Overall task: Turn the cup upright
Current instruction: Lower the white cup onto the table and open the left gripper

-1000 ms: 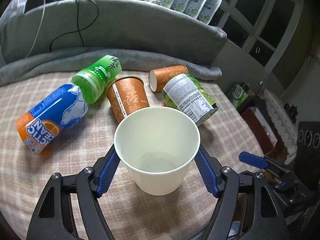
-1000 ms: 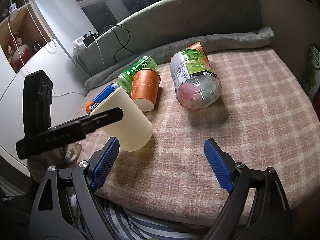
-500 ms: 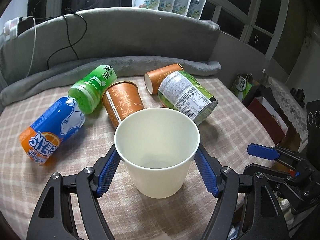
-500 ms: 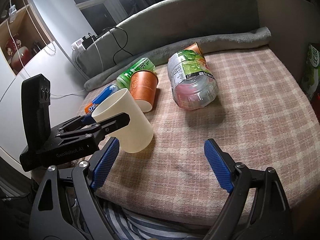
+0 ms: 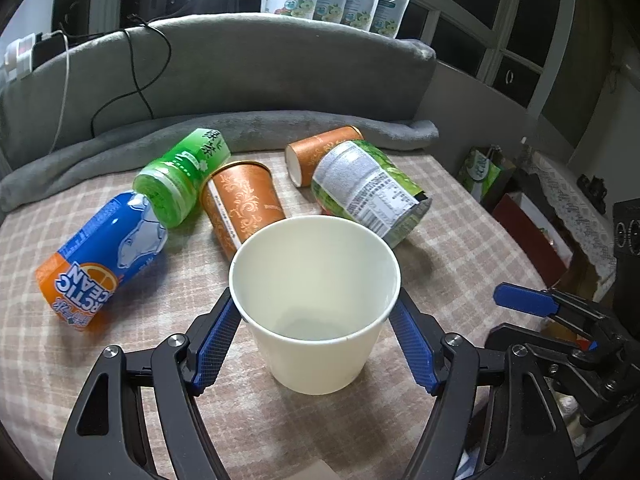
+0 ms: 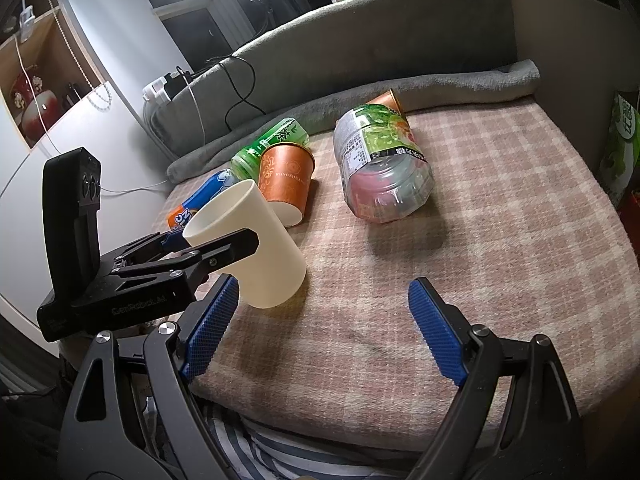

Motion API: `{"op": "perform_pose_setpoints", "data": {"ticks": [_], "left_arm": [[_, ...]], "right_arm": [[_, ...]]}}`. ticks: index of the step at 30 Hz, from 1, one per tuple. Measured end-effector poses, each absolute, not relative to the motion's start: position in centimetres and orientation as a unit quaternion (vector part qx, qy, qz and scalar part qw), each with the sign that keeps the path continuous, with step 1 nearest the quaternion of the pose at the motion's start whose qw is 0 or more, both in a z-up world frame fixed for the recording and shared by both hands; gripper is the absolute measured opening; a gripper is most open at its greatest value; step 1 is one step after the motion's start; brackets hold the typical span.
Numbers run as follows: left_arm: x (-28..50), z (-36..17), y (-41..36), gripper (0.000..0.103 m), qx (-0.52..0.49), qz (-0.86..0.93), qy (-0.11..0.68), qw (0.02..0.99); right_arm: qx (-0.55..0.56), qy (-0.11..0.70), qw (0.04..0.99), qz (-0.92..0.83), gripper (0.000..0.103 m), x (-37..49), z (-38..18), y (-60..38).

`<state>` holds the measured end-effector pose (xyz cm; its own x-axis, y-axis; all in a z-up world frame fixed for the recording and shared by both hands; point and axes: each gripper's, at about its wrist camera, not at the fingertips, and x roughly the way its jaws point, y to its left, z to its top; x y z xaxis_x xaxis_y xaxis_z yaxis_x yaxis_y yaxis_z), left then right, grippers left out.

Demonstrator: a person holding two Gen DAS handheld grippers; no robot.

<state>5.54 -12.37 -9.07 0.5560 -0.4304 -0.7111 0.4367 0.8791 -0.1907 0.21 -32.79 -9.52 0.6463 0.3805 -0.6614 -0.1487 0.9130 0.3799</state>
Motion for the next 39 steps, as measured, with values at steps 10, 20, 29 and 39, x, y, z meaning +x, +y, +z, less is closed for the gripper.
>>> {"op": "perform_pose_setpoints", "data": {"ticks": [10, 20, 29, 39], "left_arm": [[4.9, -8.6, -12.2, 0.081, 0.002, -0.256, 0.399, 0.88], [3.0, -7.2, -10.5, 0.081, -0.003, -0.258, 0.376, 0.89], [0.5, -5.2, -6.8, 0.081, -0.027, -0.235, 0.325, 0.915], [-2.9, -3.0, -3.8, 0.082, -0.004, -0.122, 0.212, 0.97]], "right_arm": [[0.108, 0.375, 0.912, 0.125, 0.089, -0.2, -8.5, -32.1], [0.041, 0.33, 0.939, 0.09, 0.096, -1.1, -7.1, -30.5], [-0.016, 0.289, 0.955, 0.068, 0.102, -2.1, -6.0, -28.7], [-0.012, 0.241, 0.97, 0.021, 0.103, -2.6, -4.7, -28.3]]}}
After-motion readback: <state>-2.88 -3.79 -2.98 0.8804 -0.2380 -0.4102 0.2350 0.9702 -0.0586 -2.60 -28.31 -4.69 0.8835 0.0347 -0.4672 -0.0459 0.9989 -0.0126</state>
